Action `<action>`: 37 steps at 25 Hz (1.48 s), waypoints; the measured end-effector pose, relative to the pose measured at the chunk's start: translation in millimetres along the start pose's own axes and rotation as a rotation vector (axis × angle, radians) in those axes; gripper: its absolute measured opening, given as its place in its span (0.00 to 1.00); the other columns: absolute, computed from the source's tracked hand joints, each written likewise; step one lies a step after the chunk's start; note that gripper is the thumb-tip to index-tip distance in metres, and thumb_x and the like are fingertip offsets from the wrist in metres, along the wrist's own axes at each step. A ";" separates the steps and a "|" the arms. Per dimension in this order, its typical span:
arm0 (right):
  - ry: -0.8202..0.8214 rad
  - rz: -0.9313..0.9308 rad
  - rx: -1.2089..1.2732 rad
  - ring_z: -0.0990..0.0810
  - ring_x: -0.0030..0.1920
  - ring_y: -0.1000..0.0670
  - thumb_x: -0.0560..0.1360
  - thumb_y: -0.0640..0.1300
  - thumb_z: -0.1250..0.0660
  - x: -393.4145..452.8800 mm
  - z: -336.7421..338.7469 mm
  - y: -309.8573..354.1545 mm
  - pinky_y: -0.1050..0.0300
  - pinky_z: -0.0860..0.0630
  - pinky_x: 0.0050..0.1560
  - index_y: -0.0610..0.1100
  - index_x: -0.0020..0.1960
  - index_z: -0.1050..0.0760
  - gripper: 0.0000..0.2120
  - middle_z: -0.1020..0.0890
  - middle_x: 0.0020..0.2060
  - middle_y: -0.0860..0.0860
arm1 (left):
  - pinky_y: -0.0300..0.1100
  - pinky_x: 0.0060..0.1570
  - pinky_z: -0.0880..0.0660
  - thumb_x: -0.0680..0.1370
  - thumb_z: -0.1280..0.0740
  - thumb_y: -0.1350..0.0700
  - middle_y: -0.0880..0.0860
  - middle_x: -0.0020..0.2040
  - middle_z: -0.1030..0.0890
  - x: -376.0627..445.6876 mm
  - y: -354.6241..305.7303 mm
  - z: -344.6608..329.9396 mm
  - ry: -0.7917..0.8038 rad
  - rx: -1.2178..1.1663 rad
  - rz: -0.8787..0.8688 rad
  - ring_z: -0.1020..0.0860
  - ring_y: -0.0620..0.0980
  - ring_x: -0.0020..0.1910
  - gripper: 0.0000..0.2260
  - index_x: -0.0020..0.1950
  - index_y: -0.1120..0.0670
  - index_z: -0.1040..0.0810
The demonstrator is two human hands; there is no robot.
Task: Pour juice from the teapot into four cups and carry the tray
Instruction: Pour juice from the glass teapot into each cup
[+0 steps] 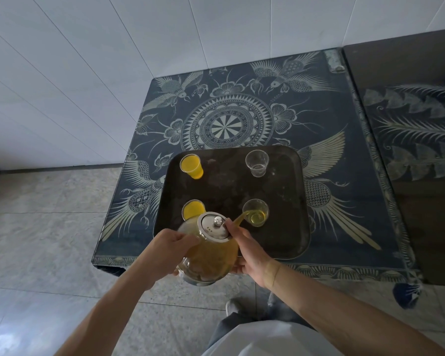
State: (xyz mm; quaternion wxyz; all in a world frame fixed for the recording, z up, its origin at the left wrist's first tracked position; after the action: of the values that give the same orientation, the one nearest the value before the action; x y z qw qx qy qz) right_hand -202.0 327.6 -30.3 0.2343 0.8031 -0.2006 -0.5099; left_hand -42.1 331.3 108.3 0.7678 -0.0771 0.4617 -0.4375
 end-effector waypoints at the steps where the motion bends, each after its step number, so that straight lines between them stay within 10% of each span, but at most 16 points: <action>1: 0.001 0.001 0.000 0.18 0.60 0.42 0.60 0.79 0.34 0.0 0.0 0.0 0.46 0.17 0.54 0.57 0.71 0.33 0.46 0.19 0.62 0.46 | 0.38 0.26 0.35 0.79 0.34 0.50 0.59 0.32 0.32 -0.2 -0.1 0.2 0.003 0.000 -0.001 0.34 0.47 0.25 0.16 0.36 0.60 0.24; 37: 0.038 -0.034 -0.002 0.17 0.59 0.41 0.60 0.80 0.35 -10.6 -7.0 -7.7 0.48 0.20 0.50 0.57 0.68 0.29 0.43 0.18 0.61 0.48 | 0.38 0.26 0.28 0.78 0.33 0.48 0.51 0.25 0.31 -6.4 7.8 1.9 -0.002 0.054 0.018 0.30 0.43 0.20 0.18 0.34 0.59 0.21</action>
State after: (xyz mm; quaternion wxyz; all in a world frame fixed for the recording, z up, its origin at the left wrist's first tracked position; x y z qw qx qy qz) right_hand -199.2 341.1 -24.5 0.2303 0.8157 -0.1816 -0.4986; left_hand -37.2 340.2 109.4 0.7739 -0.0525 0.4495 -0.4430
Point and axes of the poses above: each hand's wrist, its own x-axis towards the middle knuckle, its own z-axis out of the back of the hand, y = z × x, the point moved 5 cm from there along x, towards the middle knuckle
